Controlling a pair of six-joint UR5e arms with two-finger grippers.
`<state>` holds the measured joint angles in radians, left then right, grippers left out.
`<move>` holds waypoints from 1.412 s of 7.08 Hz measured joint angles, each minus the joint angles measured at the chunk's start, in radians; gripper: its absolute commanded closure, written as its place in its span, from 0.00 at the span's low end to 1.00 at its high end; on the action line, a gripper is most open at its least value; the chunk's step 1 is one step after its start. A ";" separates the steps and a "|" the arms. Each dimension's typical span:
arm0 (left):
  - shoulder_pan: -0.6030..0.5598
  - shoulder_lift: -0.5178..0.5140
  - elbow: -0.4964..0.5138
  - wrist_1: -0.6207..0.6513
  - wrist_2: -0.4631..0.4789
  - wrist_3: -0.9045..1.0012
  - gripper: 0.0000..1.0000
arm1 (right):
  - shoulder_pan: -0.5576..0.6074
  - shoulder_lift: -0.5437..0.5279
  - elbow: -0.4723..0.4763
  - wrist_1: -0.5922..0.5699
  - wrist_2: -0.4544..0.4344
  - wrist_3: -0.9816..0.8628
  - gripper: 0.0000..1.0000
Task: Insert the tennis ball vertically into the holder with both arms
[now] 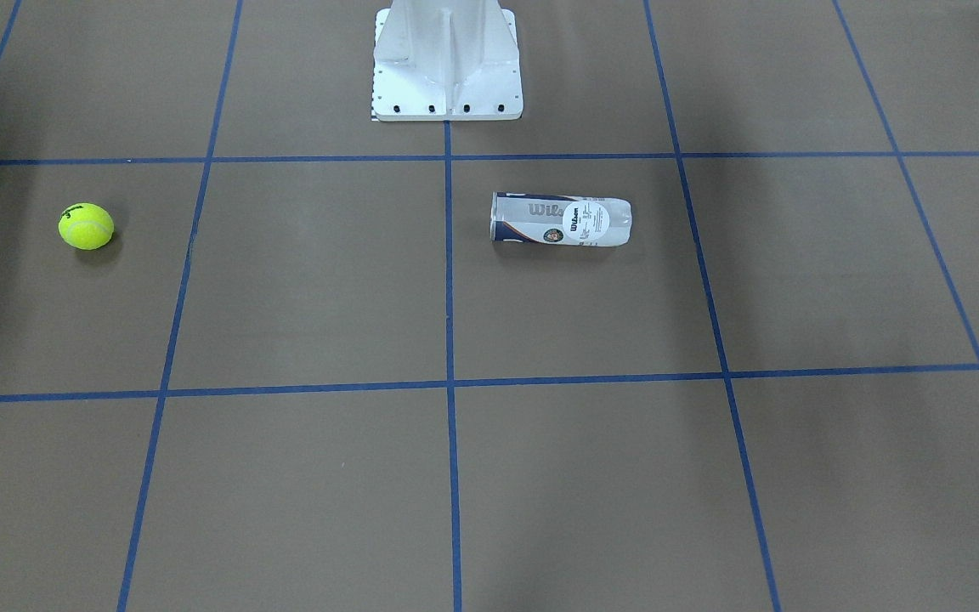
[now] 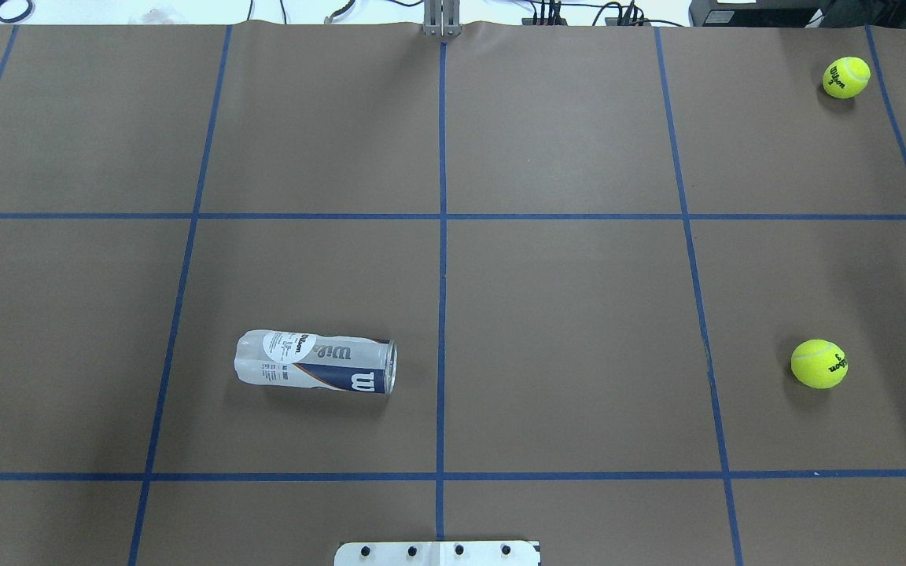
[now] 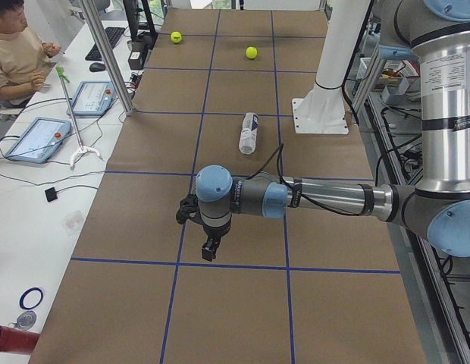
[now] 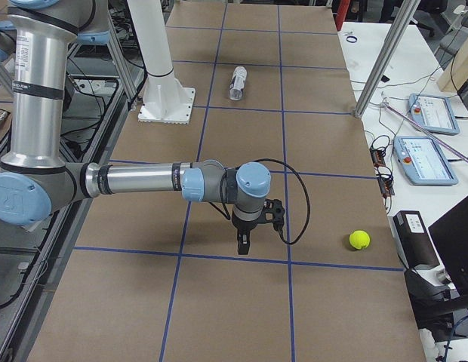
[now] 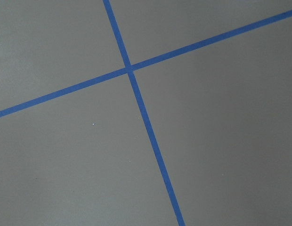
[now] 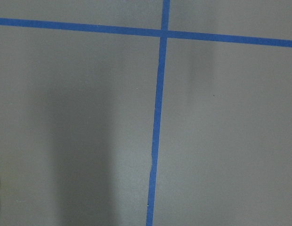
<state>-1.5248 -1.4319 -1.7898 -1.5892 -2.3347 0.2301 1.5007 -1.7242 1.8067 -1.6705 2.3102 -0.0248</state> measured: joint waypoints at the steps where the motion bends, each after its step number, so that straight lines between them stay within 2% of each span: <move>1: 0.000 0.000 0.000 0.000 0.000 0.000 0.00 | 0.000 0.001 0.001 0.000 0.000 0.000 0.01; 6: -0.001 -0.005 -0.009 0.000 0.001 -0.005 0.00 | 0.001 0.021 0.012 0.000 0.003 0.005 0.01; 9: 0.000 -0.086 -0.012 -0.015 -0.002 -0.008 0.00 | 0.001 0.079 -0.010 0.020 0.003 0.010 0.01; 10: 0.000 -0.127 0.002 -0.065 -0.002 -0.015 0.00 | 0.001 0.089 -0.018 0.043 0.004 0.011 0.01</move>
<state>-1.5248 -1.5587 -1.7875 -1.6543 -2.3362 0.2155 1.5018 -1.6349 1.7884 -1.6274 2.3139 -0.0136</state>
